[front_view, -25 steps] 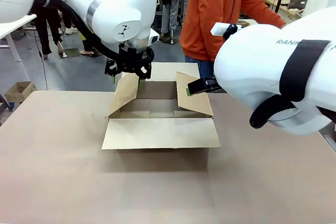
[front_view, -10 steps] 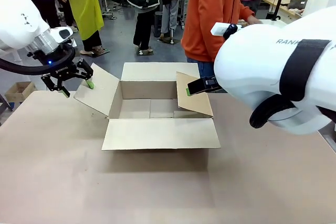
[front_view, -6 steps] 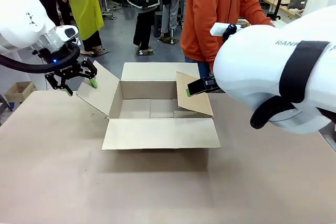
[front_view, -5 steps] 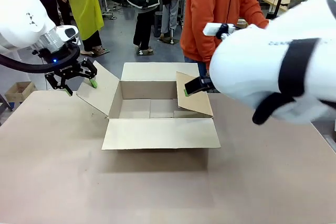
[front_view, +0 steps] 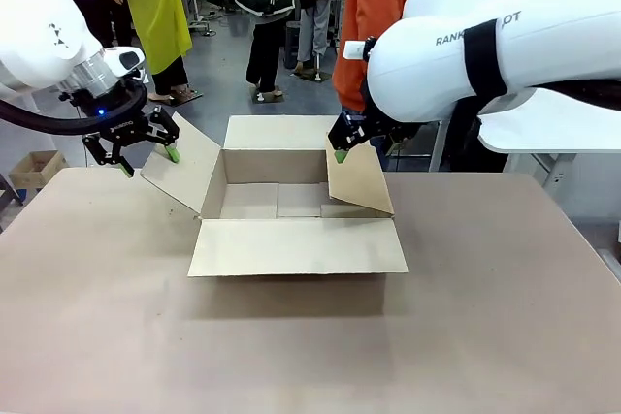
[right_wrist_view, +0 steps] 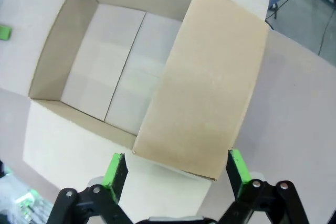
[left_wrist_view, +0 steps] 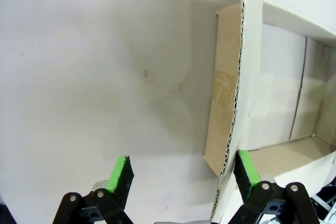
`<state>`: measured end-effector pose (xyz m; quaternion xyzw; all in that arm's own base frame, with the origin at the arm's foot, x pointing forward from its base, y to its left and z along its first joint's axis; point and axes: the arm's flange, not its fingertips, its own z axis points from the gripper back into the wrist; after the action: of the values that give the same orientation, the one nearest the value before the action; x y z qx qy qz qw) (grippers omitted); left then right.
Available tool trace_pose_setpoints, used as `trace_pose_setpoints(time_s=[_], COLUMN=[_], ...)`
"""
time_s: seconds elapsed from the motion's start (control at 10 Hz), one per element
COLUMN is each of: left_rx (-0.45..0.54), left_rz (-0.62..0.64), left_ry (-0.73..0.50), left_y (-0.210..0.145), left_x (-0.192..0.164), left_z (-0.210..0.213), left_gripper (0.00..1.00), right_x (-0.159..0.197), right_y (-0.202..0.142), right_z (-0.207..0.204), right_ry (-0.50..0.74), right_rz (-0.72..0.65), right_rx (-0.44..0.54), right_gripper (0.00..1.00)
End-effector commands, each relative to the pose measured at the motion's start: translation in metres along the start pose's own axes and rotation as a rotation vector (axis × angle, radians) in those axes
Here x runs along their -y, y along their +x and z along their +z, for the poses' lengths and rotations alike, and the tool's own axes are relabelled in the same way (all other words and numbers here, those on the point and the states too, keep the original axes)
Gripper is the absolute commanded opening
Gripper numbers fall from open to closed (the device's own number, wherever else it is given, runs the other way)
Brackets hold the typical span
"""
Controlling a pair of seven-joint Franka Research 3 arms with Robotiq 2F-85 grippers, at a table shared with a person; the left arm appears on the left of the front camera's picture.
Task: Pack the gift set into the box.
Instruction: Place both hands on the side flaps of the Package Box and spread them outward.
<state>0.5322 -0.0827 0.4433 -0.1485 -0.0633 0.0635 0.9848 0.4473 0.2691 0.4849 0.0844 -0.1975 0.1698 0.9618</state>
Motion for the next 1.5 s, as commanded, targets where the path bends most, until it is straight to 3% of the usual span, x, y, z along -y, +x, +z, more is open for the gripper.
trace_pose_setpoints(time_s=[0.0,0.5,0.8,1.1,1.4], left_rx=[0.008,0.008,0.008,0.008,0.008], left_rz=[0.01,0.01,0.01,0.01,0.01], left_ry=[0.016,0.016,0.016,0.016,0.016], left_y=[0.0,0.0,0.0,0.0,0.0], left_x=[0.002,0.002,0.002,0.002,0.002], left_z=[0.002,0.002,0.002,0.002,0.002], left_gripper=[1.0,1.0,1.0,1.0,1.0], right_x=[0.001,-0.029,-0.058,-0.053,-0.041], right_y=[-0.017,0.114,0.134,0.131,0.125], right_z=[0.009,-0.068,-0.12,-0.142,-0.148], right_ry=[0.013,-0.088,-0.277,-0.455,-0.559], right_rz=[0.023,-0.023,-0.075,-0.137,-0.177], right_rx=[0.042,-0.257,-0.349,-0.411,-0.365], right_gripper=[1.0,1.0,1.0,1.0,1.0])
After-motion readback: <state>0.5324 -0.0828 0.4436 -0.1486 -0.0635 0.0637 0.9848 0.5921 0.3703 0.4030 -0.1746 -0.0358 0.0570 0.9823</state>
